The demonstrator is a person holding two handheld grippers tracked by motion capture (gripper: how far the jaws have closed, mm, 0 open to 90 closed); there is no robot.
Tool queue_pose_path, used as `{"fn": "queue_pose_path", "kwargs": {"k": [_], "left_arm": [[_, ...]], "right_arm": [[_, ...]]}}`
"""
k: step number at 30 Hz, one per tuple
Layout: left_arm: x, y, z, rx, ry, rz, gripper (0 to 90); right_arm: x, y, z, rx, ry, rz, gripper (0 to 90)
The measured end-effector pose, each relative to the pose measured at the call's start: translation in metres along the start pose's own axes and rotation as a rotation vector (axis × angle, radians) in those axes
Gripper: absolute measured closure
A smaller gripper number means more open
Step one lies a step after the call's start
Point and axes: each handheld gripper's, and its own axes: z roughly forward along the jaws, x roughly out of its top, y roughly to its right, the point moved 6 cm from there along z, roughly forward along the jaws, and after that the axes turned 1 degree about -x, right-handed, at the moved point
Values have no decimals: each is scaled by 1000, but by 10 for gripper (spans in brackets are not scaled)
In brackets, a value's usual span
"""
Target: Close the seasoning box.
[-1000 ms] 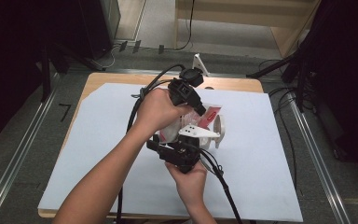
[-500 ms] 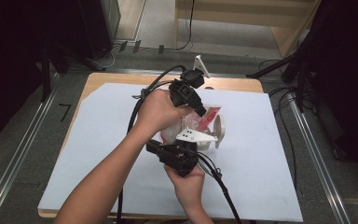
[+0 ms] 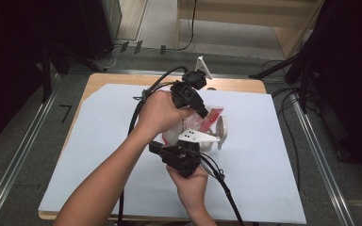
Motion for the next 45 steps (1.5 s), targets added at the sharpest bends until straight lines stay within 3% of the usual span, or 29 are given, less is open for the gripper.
{"fn": "queue_pose_path", "kwargs": {"k": [7,45], "left_arm": [[-1,0,-1,-4,2,4,894],[-4,4,-8,15,-12,17,892]], "right_arm": [[2,4,-3,-11,10,19,900],[4,-1,-5,-14,10,-14,900]]}}
